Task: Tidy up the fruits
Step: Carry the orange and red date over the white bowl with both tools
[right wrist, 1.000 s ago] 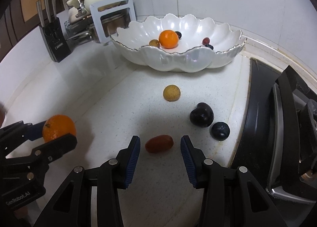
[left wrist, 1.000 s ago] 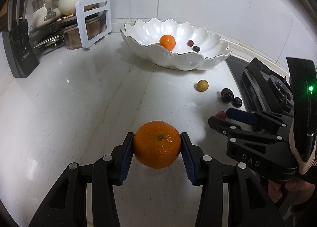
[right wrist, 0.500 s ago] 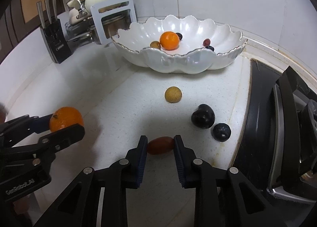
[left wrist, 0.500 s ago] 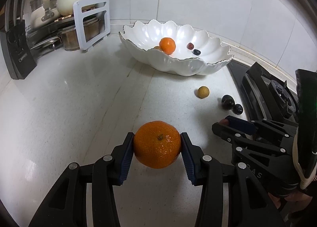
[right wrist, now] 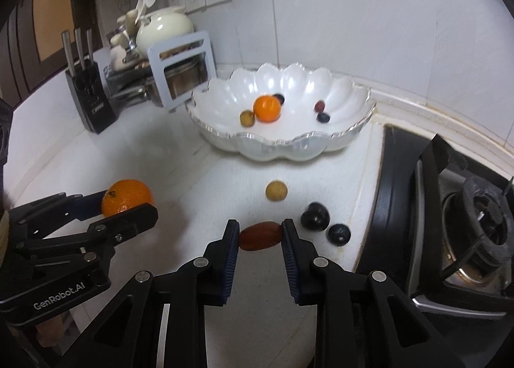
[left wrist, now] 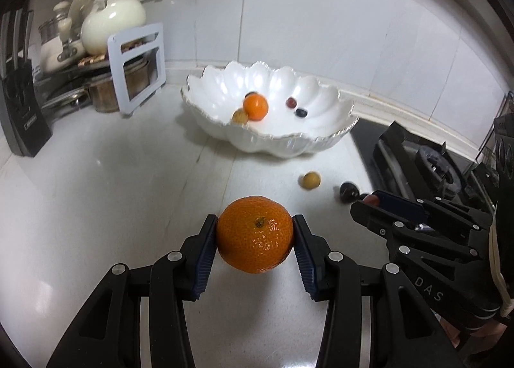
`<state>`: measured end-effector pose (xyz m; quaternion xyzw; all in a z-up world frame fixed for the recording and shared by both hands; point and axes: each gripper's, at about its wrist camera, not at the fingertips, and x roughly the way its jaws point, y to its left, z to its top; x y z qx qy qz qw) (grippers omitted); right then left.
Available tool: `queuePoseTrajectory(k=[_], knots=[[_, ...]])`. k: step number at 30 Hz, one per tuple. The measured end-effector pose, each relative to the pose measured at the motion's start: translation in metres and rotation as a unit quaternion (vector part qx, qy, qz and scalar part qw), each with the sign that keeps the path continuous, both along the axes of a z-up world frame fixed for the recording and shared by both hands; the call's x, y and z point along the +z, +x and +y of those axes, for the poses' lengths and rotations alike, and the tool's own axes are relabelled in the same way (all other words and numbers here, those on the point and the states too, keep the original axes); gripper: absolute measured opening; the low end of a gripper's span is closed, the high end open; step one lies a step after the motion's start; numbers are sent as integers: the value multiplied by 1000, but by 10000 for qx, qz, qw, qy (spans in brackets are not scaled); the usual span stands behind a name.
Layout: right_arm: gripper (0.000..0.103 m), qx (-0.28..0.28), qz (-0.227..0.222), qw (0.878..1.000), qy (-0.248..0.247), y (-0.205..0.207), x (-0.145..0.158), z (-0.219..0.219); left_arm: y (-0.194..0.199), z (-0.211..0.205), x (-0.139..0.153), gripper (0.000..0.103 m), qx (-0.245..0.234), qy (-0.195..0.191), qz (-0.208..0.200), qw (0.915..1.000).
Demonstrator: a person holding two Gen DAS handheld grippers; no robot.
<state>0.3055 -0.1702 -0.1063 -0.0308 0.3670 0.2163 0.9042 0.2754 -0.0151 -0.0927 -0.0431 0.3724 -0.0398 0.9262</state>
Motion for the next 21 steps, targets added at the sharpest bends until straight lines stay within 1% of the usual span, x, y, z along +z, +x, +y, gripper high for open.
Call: queuePoseTrajectory(k=[12,16,21], knots=[[28,-506,-579,9969,142,-1,38,-2,15,0,42,45,-363,65,-645,9972],[28,-720,-806,9939,233,2,54,-6,22,1,54,45,-426,11,-772,9961],[28,-903,-1074,9899,219,11,70,-7,36,5,66,45,-468,-26,-899,9948]])
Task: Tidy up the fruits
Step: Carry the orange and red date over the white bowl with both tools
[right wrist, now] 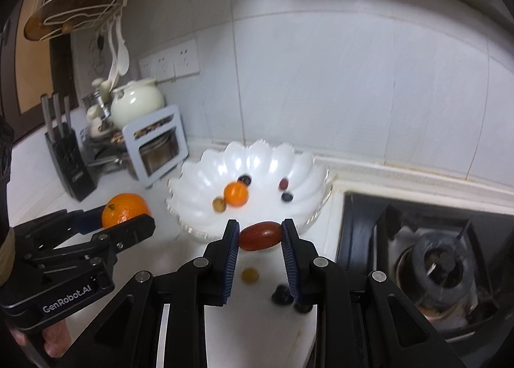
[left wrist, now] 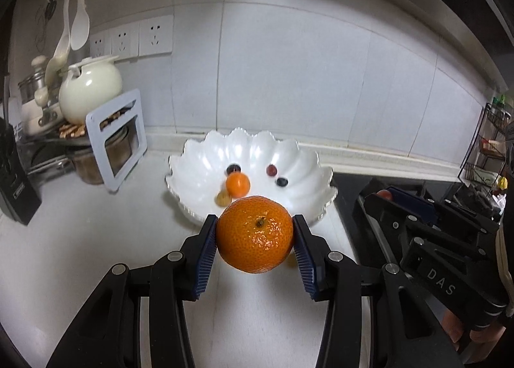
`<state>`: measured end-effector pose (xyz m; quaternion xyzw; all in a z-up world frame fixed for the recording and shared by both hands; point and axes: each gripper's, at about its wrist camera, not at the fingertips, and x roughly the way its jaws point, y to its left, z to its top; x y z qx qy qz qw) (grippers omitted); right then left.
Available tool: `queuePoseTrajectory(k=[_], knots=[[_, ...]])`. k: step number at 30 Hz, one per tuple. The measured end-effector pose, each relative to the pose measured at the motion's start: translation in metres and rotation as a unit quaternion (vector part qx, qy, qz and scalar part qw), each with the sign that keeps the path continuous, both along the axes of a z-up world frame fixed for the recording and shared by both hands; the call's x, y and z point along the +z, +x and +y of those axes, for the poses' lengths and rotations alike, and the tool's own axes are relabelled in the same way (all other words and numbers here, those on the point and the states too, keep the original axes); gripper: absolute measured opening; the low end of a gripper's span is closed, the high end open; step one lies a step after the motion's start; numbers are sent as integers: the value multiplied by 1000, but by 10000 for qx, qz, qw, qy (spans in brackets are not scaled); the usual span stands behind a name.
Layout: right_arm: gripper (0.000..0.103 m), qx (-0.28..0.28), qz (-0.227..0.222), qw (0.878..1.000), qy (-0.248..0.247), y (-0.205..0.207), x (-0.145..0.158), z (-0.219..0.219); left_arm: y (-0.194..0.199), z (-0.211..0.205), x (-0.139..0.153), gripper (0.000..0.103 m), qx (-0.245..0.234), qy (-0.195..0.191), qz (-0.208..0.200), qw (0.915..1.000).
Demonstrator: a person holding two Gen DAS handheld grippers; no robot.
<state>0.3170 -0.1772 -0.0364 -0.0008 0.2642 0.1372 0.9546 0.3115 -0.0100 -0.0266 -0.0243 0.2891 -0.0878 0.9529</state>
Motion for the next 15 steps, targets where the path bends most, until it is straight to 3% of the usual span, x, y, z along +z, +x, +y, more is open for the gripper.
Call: queuePoseTrajectory(k=[9,15], knots=[[28,-207,-20,9998,46,37,9,3,34,8,10,45,8,89,-98,9999],[28,-239,221,9995,17,68,3,9,58,9,6,45,-30,246,-64,9997]])
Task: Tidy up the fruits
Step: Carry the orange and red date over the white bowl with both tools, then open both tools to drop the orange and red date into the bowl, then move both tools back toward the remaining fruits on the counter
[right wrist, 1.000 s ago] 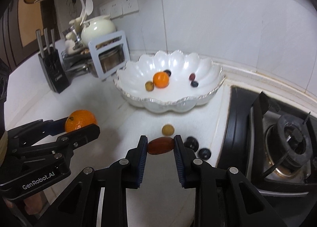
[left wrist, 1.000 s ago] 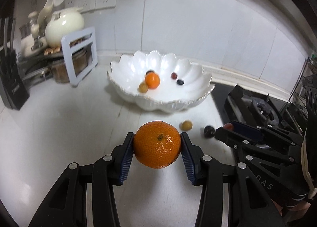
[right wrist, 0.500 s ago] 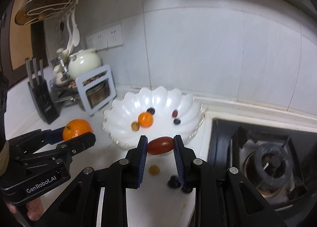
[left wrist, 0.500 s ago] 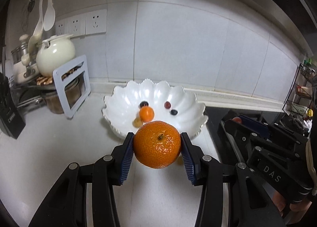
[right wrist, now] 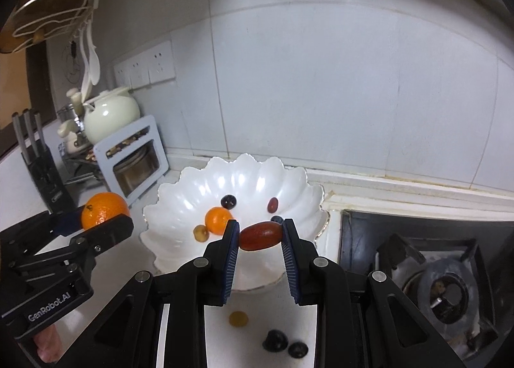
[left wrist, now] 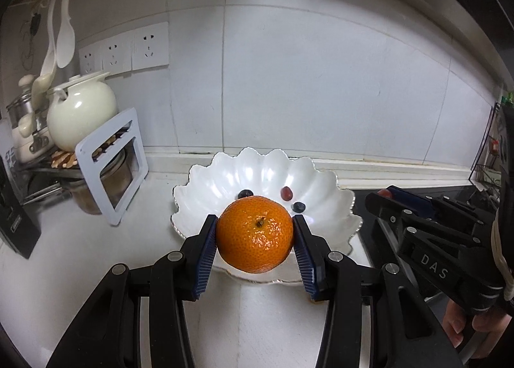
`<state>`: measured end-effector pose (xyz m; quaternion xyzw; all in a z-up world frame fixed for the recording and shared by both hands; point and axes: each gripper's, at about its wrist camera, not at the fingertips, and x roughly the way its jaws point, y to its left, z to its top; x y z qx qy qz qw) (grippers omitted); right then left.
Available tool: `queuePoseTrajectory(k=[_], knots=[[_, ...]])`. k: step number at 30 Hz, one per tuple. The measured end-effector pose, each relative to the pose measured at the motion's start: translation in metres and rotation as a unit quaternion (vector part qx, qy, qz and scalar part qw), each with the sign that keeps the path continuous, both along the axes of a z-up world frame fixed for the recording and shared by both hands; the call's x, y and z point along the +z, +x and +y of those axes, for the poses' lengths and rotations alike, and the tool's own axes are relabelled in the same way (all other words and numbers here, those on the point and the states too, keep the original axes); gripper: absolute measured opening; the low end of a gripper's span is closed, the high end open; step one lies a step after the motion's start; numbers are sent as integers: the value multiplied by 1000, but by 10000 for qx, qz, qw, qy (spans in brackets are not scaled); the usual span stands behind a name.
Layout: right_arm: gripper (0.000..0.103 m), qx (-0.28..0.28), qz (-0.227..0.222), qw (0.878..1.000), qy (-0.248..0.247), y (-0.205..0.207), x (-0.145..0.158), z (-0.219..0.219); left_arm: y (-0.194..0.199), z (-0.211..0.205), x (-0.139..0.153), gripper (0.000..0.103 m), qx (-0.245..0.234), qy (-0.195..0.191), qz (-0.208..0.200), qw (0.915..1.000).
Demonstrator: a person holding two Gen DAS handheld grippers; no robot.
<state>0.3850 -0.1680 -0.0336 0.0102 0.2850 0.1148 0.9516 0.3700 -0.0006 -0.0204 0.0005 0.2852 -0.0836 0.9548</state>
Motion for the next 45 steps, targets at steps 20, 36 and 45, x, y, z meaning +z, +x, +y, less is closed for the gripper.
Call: queuePoseTrajectory(k=[20,36,45], knots=[[28,165,1037,9938,-372,70,-45,10,80,-8,-52,46,-106,219,1070,9940],[50,98,1047,9931,-519,67,-49,7,79,-2,-50,65,59,366,1075,9935],[50,0,597,9967,-542,27,-25,-6,36,-1,-17,84,107,581,504,9970]])
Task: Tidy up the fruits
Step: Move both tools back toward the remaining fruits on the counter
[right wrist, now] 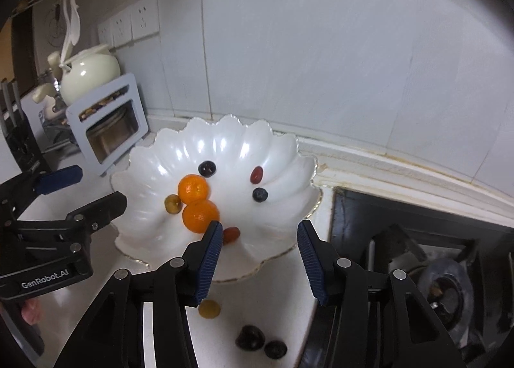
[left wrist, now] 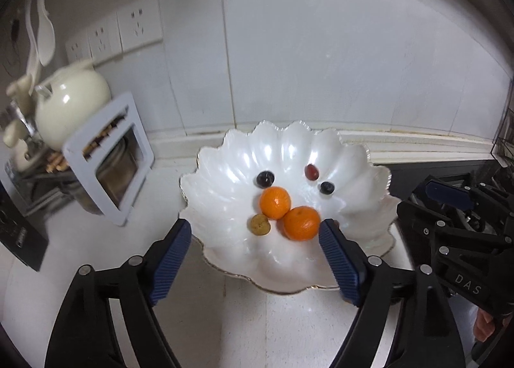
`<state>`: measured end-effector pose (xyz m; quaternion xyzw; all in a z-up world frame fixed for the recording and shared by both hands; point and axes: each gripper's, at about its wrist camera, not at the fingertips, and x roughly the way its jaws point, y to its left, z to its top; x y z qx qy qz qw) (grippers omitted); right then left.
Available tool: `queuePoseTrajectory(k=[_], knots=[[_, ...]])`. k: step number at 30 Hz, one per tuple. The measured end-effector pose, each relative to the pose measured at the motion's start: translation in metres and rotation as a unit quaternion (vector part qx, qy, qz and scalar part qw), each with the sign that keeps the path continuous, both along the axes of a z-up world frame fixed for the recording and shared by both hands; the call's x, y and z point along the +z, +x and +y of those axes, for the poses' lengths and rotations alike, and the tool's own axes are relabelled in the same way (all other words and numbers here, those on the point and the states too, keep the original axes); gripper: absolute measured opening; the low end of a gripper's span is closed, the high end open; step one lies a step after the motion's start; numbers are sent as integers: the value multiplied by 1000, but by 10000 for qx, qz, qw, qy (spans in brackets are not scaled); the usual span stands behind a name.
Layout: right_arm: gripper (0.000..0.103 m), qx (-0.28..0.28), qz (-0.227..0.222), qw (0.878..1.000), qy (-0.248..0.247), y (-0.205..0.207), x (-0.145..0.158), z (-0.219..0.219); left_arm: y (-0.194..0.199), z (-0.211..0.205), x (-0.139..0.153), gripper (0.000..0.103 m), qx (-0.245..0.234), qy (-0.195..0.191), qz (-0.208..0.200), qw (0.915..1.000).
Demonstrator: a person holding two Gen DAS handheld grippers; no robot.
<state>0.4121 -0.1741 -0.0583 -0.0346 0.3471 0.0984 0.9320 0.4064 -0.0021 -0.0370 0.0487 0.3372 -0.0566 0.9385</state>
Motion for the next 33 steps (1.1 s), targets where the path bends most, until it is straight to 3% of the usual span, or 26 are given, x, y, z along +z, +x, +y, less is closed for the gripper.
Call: queuePoseTrajectory(k=[15,24,33], knots=[[50,-305,-702,9969,175,-71,46,-23,-64,-9,49,98,-286,-48,-749,9968],[50,-495,-908,9946,56,-103,52,-28,-87,-13,51,100,-443,-152,-801,9957],[50,-554,-707,9959,44,-125,34,-30,-103,-16,38,100,-624,-115,-729,9953]])
